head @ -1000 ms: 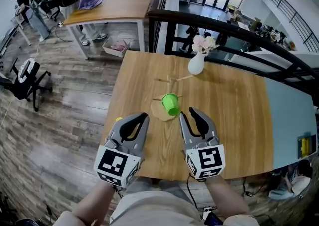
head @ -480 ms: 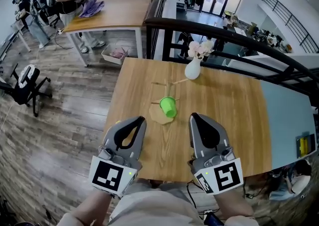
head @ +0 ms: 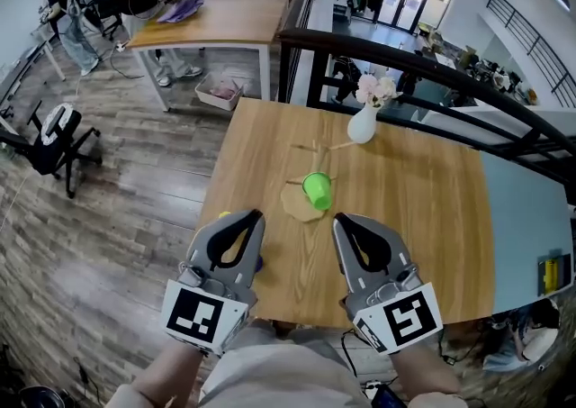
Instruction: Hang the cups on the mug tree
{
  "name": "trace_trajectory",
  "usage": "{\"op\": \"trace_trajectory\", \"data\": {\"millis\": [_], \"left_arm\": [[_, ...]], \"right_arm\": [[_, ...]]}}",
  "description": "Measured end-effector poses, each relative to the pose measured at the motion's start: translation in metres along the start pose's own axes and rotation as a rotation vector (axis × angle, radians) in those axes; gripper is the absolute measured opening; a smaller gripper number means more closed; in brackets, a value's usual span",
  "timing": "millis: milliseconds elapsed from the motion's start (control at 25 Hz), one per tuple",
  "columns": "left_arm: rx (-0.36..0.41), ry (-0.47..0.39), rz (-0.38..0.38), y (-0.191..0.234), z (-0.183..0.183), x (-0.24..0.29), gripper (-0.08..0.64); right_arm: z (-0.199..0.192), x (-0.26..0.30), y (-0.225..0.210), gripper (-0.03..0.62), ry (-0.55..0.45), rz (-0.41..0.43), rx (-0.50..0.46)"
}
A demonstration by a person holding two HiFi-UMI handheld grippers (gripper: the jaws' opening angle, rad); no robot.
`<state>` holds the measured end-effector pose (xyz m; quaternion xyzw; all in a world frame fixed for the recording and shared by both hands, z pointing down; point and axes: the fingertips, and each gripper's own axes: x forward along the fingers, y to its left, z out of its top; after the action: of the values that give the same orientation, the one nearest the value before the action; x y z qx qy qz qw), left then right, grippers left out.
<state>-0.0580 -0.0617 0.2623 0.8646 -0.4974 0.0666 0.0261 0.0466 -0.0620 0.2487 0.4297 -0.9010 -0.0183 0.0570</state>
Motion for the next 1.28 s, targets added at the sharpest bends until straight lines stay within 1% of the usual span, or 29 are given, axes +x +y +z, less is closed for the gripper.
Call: {"op": "trace_trajectory", "data": {"millis": [120, 240, 280, 360, 560, 640, 760, 1000, 1200, 1280], "left_arm": [[-0.011, -0.006, 0.023, 0.012, -0.002, -0.005, 0.002], [-0.014, 0.001, 0.046, 0.021, -0.01, -0.011, 0.002], [-0.016, 0.007, 0.056, 0.025, -0.015, -0.013, 0.002], [-0.02, 0.02, 0.077, 0.031, -0.027, -0.017, 0.002], [-0.039, 0.07, 0.131, 0.053, -0.056, -0.029, 0.002], [-0.03, 0.087, 0.152, 0.063, -0.069, -0.032, 0.002], [-0.033, 0.122, 0.173, 0.08, -0.089, -0.037, 0.002], [-0.049, 0.2, 0.204, 0.107, -0.131, -0.045, 0.002], [-0.077, 0.267, 0.217, 0.116, -0.171, -0.048, 0.002], [-0.084, 0.28, 0.224, 0.118, -0.185, -0.046, 0.002]], "right_arm": [[-0.009, 0.016, 0.017, 0.003, 0.036, 0.051, -0.037], [-0.028, 0.031, 0.036, 0.06, 0.092, 0.121, -0.047], [-0.035, 0.035, 0.043, 0.077, 0.11, 0.142, -0.048], [-0.049, 0.045, 0.056, 0.089, 0.142, 0.183, -0.042], [-0.078, 0.071, 0.089, 0.087, 0.216, 0.282, -0.035], [-0.09, 0.081, 0.101, 0.092, 0.252, 0.318, -0.032], [-0.113, 0.096, 0.12, 0.133, 0.315, 0.369, -0.036], [-0.16, 0.119, 0.151, 0.167, 0.414, 0.44, -0.045], [-0.198, 0.128, 0.166, 0.191, 0.473, 0.459, -0.045], [-0.213, 0.131, 0.169, 0.196, 0.492, 0.463, -0.039]]}}
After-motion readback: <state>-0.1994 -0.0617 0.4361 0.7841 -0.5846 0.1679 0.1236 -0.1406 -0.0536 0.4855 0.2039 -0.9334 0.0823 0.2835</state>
